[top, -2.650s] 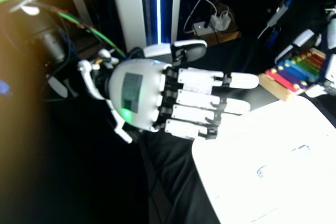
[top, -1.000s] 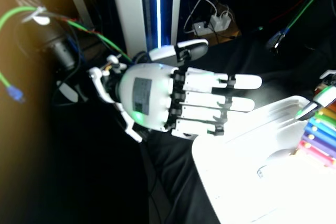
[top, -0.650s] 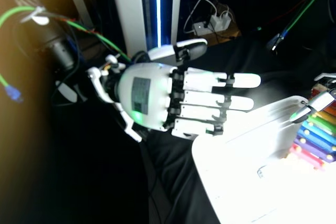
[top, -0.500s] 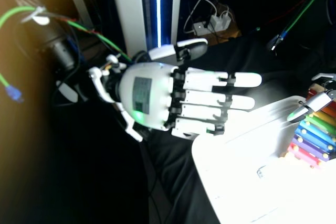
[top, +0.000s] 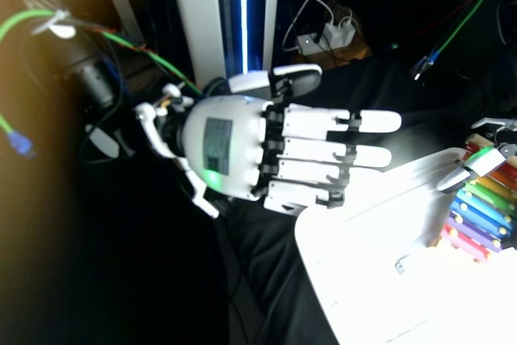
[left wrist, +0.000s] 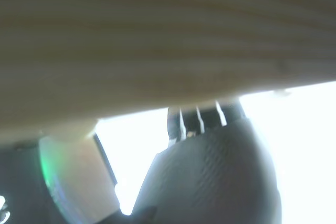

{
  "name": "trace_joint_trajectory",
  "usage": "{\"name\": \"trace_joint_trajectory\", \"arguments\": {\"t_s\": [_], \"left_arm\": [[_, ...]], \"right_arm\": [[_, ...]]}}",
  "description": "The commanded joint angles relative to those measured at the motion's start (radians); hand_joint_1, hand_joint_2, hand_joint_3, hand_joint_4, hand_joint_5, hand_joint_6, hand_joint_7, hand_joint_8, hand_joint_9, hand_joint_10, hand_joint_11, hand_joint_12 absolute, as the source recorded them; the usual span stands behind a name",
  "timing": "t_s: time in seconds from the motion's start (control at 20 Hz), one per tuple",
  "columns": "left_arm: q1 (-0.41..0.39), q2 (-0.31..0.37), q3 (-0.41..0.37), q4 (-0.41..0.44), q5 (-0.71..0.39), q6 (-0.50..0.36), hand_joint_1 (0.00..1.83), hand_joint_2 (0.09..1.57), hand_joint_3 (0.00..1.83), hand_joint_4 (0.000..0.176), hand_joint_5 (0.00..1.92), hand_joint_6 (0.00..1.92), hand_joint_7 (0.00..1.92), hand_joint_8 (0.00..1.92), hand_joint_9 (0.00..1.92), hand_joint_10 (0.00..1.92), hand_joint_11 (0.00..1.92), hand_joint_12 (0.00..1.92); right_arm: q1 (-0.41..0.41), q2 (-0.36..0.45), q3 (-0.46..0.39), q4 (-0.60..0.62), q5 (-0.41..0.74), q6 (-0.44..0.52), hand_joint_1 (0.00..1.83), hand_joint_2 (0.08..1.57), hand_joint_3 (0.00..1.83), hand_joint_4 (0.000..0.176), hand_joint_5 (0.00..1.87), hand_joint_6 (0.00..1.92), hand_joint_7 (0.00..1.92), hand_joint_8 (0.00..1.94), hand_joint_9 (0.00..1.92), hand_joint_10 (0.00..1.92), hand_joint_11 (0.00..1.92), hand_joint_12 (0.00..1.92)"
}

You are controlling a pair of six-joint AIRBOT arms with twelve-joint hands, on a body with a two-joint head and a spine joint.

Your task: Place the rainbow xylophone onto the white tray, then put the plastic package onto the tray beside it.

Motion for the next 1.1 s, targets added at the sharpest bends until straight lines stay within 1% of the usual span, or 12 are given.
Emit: {"name": "trace_joint_trajectory", "arguments": {"t_s": [0.0,0.15,0.2,0.3,0.4,0.5,0.6,0.7,0.75,0.9,1.0,1.05], "left_arm": [[0.001,-0.006,0.007,0.005,-0.079,0.008,1.24,1.19,0.00,0.000,0.81,0.98,0.87,1.43,0.77,1.47,0.72,1.66],[0.007,-0.008,0.010,0.004,-0.081,0.004,1.24,1.19,0.00,0.000,0.75,1.11,0.92,1.34,0.80,1.43,0.73,1.61],[0.008,-0.008,0.010,0.003,-0.082,0.000,1.34,1.11,0.00,0.000,0.61,0.93,0.96,1.12,0.86,1.31,0.76,1.52],[0.010,-0.009,0.010,0.003,-0.084,-0.002,1.35,1.11,0.00,0.000,0.52,0.80,0.95,1.07,0.80,0.87,0.61,1.23],[0.010,-0.009,0.008,0.003,-0.088,-0.002,1.20,1.00,0.00,0.000,0.54,0.44,0.80,0.24,0.79,0.27,0.47,0.89],[0.010,-0.009,0.005,0.003,-0.093,-0.002,1.10,0.98,0.00,0.000,0.47,0.08,0.71,0.01,0.66,0.02,0.20,0.86],[0.012,-0.009,0.003,0.003,-0.098,-0.002,1.11,0.94,0.00,0.000,0.43,0.02,0.63,0.00,0.61,0.00,0.14,0.91],[0.014,-0.009,-0.001,0.003,-0.102,-0.002,0.99,0.90,0.00,0.045,0.27,0.00,0.44,0.00,0.47,0.00,0.08,0.86],[0.016,-0.008,-0.004,0.003,-0.107,-0.003,0.97,0.88,0.00,0.055,0.23,0.00,0.39,0.00,0.43,0.00,0.07,0.84],[0.021,0.004,-0.026,0.003,-0.123,-0.003,0.89,0.84,0.00,0.056,0.13,0.00,0.13,0.00,0.25,0.00,0.00,0.59],[0.021,0.024,-0.052,0.003,-0.143,-0.003,0.86,0.81,0.00,0.098,0.07,0.00,0.08,0.00,0.20,0.00,0.00,0.50],[0.021,0.034,-0.065,0.003,-0.156,-0.003,0.86,0.79,0.00,0.107,0.05,0.00,0.05,0.00,0.10,0.00,0.00,0.39]], "right_arm": [[0.009,-0.001,0.003,0.030,0.124,0.011,0.60,1.05,0.01,0.060,0.23,0.00,0.37,0.00,0.38,0.00,0.09,1.14],[0.009,-0.001,0.003,0.030,0.125,0.012,0.60,1.04,0.00,0.059,0.23,0.00,0.38,0.00,0.39,0.00,0.11,1.12],[0.009,-0.001,0.003,0.030,0.126,0.013,0.59,1.03,0.00,0.054,0.22,0.00,0.37,0.00,0.39,0.00,0.09,1.14],[0.009,-0.001,0.003,0.030,0.127,0.014,0.61,1.05,0.01,0.052,0.22,0.00,0.37,0.00,0.38,0.00,0.08,1.15],[0.009,-0.001,0.003,0.030,0.128,0.015,0.62,1.06,0.01,0.046,0.21,0.00,0.37,0.00,0.39,0.00,0.09,1.15],[0.009,-0.001,0.003,0.030,0.128,0.018,0.61,1.05,0.00,0.052,0.22,0.00,0.37,0.00,0.39,0.00,0.09,1.15],[0.009,-0.001,0.003,0.030,0.128,0.018,0.61,1.04,0.00,0.056,0.22,0.00,0.37,0.00,0.38,0.00,0.08,1.15],[0.009,-0.001,0.003,0.030,0.128,0.019,0.60,1.01,0.00,0.055,0.22,0.00,0.36,0.00,0.37,0.00,0.07,1.18],[0.009,-0.001,0.003,0.030,0.128,0.019,0.57,0.99,0.00,0.061,0.22,0.00,0.36,0.00,0.37,0.00,0.07,1.18],[0.009,-0.001,0.003,0.030,0.128,0.022,0.56,0.93,0.00,0.077,0.22,0.00,0.36,0.00,0.37,0.01,0.05,1.25],[0.009,-0.001,0.002,0.030,0.128,0.024,0.61,0.86,0.00,0.087,0.20,0.00,0.35,0.00,0.36,0.00,0.02,1.24],[0.009,-0.001,0.001,0.030,0.128,0.025,0.61,0.82,0.00,0.084,0.18,0.00,0.32,0.00,0.35,0.00,0.00,1.26]]}}
